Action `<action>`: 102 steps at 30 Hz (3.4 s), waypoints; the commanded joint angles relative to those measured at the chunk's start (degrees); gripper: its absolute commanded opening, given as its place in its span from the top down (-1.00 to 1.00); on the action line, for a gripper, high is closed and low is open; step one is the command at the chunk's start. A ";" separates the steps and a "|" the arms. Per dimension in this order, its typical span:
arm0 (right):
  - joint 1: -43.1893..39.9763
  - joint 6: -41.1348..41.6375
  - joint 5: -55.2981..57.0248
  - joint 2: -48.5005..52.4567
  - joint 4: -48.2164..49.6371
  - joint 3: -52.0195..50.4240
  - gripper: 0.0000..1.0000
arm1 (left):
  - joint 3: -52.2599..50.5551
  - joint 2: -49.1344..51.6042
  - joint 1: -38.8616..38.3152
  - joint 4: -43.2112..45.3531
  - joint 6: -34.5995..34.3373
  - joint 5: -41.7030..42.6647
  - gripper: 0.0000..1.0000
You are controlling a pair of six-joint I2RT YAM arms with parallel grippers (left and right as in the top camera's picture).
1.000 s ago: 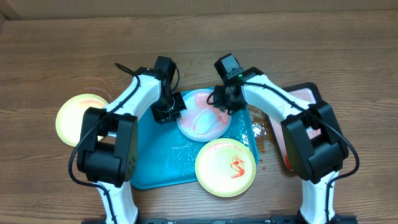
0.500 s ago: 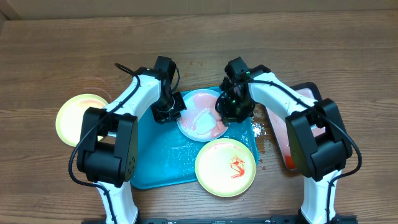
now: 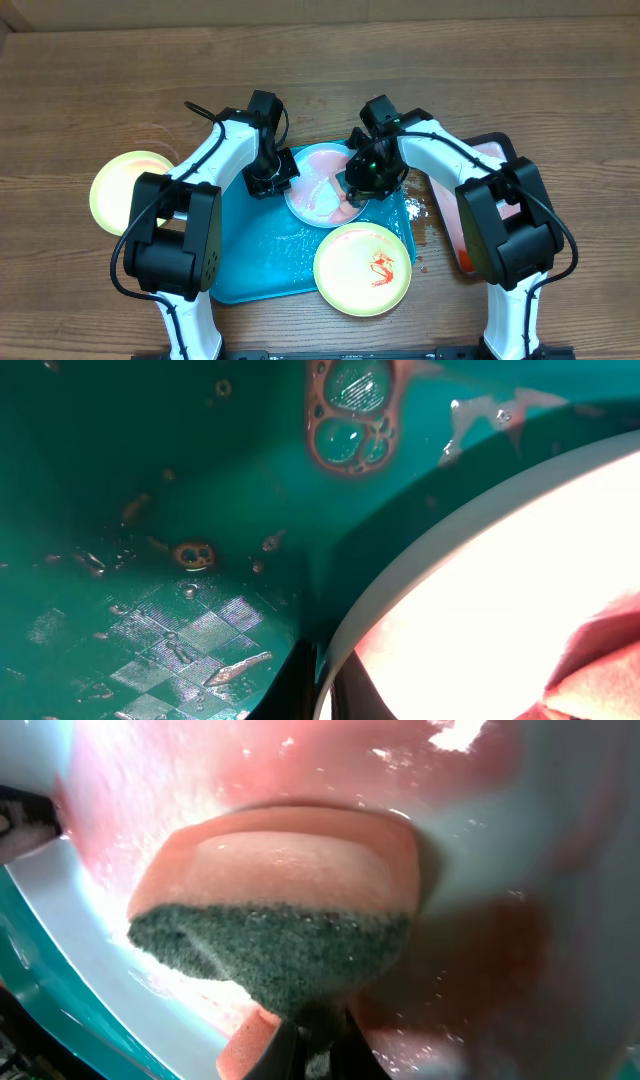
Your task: Clean dirty plates on tray and stack at the side
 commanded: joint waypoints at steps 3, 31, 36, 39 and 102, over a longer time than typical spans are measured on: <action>1.42 5.29 7.87 2.10 0.46 -1.07 0.92 | -2.12 4.04 0.13 -0.17 -1.88 -5.16 0.91; -0.11 12.13 37.59 2.10 4.48 0.79 0.93 | -2.12 4.04 0.11 0.63 -1.84 -5.42 0.91; -0.09 10.51 37.86 2.10 0.13 0.79 0.92 | -2.12 4.04 0.11 0.87 -1.81 -5.40 0.91; 0.04 5.97 29.57 2.10 -1.01 0.79 0.92 | -2.12 4.04 0.11 1.07 -1.79 -5.40 0.91; 6.16 4.59 33.42 -24.09 -0.48 8.00 0.92 | -1.57 3.48 0.11 1.75 -1.03 -5.40 0.91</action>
